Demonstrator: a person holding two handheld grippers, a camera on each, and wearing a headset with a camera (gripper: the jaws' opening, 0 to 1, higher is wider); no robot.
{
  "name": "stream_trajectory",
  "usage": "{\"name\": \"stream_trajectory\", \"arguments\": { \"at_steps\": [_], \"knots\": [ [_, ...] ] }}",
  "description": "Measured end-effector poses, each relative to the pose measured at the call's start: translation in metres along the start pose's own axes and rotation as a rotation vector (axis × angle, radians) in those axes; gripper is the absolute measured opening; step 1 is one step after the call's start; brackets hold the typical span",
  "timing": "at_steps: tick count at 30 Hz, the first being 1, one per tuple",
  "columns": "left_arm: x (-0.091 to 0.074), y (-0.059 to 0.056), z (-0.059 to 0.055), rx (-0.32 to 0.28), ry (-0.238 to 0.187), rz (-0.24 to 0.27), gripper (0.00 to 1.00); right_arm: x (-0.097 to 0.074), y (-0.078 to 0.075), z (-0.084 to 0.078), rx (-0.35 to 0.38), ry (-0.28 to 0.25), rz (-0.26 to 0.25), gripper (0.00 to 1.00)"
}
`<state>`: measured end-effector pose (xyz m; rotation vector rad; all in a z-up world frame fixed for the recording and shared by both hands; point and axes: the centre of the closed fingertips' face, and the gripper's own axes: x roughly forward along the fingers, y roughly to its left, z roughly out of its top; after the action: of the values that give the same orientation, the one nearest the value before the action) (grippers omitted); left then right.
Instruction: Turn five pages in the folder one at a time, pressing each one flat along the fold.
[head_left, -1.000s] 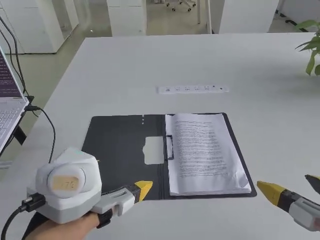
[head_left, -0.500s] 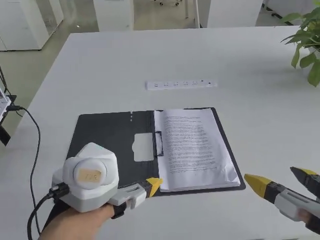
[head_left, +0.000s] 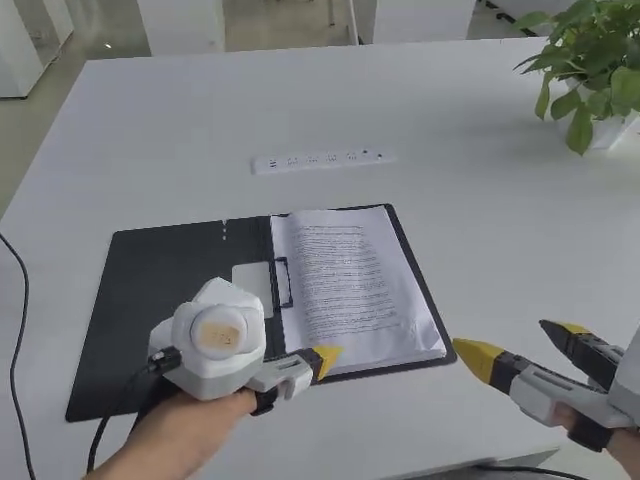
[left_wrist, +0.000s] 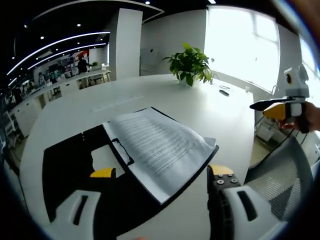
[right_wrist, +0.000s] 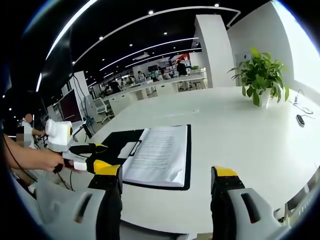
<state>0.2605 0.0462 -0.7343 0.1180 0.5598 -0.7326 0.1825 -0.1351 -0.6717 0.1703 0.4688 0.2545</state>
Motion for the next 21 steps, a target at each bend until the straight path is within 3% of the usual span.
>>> {"name": "stream_trajectory", "arguments": {
  "at_steps": [9, 21],
  "knots": [
    [0.033, -0.022, 0.000, 0.041, 0.002, -0.046, 0.72, 0.001, 0.001, -0.005, 0.012, -0.002, -0.006, 0.70],
    [0.076, -0.035, -0.004, 0.087, 0.008, -0.042, 0.66, 0.010, 0.001, -0.011, 0.008, 0.013, -0.006, 0.68]
  ]
}}
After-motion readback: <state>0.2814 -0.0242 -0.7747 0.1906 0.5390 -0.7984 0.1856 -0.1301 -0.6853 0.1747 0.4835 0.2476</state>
